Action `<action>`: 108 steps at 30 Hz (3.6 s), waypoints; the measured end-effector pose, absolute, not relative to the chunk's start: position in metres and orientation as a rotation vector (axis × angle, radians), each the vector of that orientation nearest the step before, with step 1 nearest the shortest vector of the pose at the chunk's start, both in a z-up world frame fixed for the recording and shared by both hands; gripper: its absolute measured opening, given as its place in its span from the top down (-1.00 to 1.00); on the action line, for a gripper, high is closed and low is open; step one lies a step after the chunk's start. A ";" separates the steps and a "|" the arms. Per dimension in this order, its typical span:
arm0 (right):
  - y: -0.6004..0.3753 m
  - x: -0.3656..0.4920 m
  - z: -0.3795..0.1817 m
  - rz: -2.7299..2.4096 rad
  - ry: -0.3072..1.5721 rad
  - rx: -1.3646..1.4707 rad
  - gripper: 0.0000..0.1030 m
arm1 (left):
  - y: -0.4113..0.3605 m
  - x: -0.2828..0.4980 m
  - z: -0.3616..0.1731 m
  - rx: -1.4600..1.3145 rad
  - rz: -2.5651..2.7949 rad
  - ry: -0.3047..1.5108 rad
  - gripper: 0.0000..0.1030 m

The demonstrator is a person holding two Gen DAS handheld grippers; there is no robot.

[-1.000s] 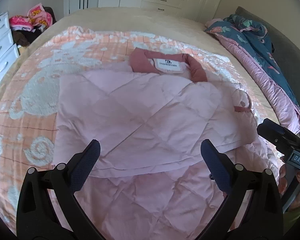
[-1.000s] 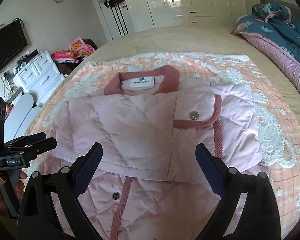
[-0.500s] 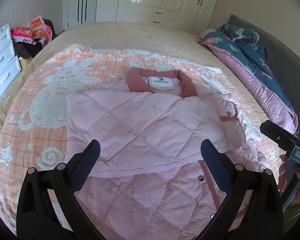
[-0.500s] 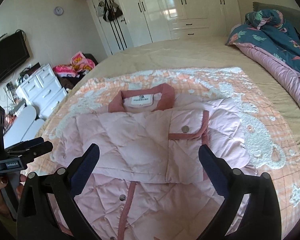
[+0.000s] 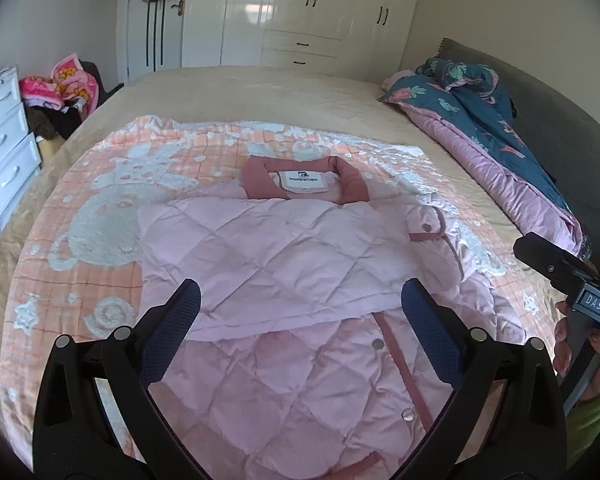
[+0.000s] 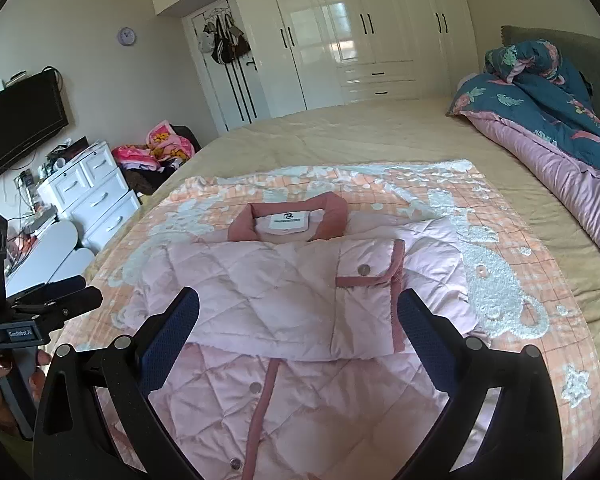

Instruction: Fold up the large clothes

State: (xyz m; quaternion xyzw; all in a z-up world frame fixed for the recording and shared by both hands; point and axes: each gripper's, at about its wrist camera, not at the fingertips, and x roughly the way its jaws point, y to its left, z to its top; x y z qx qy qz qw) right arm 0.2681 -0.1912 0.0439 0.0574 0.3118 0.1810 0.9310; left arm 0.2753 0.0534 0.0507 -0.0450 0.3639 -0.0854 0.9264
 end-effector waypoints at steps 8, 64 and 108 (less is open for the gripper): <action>-0.193 0.241 0.051 0.372 0.607 0.097 -0.92 | 0.053 0.246 0.050 -0.060 -0.178 0.737 -0.82; -0.250 0.108 0.019 0.354 0.719 0.093 -0.92 | 0.080 0.097 0.013 -0.120 -0.074 0.783 -0.82; -0.313 0.066 -0.002 0.293 0.793 0.120 -0.92 | 0.146 0.028 -0.091 -0.365 -0.092 1.021 -0.29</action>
